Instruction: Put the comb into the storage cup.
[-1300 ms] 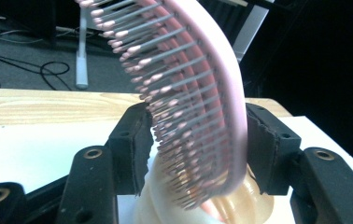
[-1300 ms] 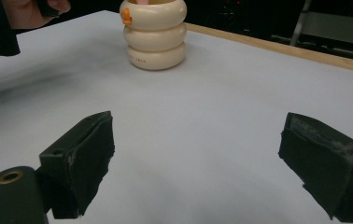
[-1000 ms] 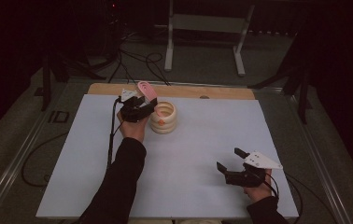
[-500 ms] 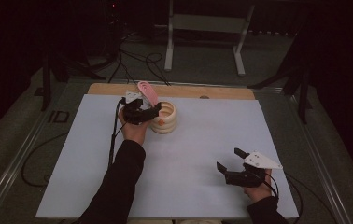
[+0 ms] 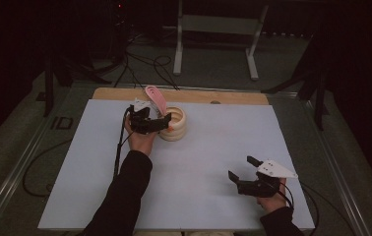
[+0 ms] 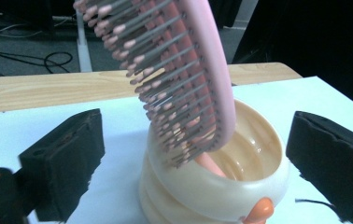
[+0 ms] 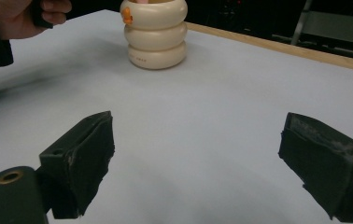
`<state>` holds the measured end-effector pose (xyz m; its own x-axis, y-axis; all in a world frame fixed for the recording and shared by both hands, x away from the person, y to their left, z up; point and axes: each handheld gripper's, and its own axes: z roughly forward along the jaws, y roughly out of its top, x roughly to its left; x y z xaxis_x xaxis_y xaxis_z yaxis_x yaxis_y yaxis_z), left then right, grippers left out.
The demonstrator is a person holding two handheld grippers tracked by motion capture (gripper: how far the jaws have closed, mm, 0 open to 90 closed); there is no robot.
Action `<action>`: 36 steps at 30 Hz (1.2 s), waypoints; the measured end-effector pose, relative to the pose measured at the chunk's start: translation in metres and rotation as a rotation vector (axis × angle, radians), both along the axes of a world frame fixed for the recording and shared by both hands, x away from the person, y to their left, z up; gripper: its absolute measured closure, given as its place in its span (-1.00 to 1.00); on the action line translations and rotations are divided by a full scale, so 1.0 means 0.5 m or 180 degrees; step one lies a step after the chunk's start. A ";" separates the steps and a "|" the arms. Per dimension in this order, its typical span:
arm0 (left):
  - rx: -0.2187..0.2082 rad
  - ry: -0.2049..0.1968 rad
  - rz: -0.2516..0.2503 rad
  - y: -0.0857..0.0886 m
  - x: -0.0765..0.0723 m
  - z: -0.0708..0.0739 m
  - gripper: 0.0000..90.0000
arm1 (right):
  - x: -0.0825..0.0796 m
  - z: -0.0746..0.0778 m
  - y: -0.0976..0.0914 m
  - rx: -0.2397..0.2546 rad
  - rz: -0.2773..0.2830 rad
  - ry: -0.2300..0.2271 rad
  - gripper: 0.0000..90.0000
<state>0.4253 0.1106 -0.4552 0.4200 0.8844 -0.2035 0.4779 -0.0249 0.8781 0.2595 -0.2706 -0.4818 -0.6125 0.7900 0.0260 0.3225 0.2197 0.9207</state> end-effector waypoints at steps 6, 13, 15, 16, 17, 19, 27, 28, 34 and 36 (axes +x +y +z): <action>0.0099 -0.0024 -0.0069 0.003 -0.013 0.000 -0.98 | 0.000 0.000 0.001 0.0000 0.0004 -0.0001 -0.78; 0.0126 -0.0054 -0.0083 0.005 -0.022 0.003 -0.98 | 0.000 0.000 0.003 0.0002 0.0010 -0.0008 -0.78; 0.0187 -0.0076 -0.0133 0.007 -0.035 0.005 -0.98 | 0.000 0.000 0.004 -0.0012 0.0015 -0.0008 -0.78; 0.0272 -0.0080 -0.0158 0.006 -0.040 0.005 -0.98 | -0.001 0.000 0.004 -0.0008 0.0017 -0.0001 -0.78; 0.0272 -0.0080 -0.0158 0.006 -0.040 0.005 -0.98 | -0.001 0.000 0.004 -0.0008 0.0017 -0.0001 -0.78; 0.0310 -0.0098 -0.0210 0.008 -0.050 0.006 -0.98 | -0.001 -0.001 0.005 -0.0010 0.0022 0.0004 -0.78; 0.0368 -0.0101 -0.0301 0.017 -0.069 0.006 -0.99 | -0.001 -0.001 0.007 -0.0009 0.0020 0.0002 -0.78; 0.0379 -0.0088 -0.0319 0.018 -0.072 0.005 -0.98 | -0.001 -0.001 0.007 -0.0010 0.0022 0.0001 -0.78; 0.0453 -0.0047 -0.0383 0.031 -0.092 -0.006 -0.99 | -0.002 0.000 0.007 -0.0007 0.0031 0.0002 -0.78; 0.0453 -0.0047 -0.0383 0.031 -0.092 -0.006 -0.99 | -0.002 -0.001 0.008 -0.0003 0.0032 0.0001 -0.78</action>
<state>0.3795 0.1259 -0.4580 0.5265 0.8471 -0.0729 0.4509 -0.2055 0.8686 0.2586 -0.2666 -0.4822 -0.6205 0.7838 0.0254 0.3204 0.2238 0.9205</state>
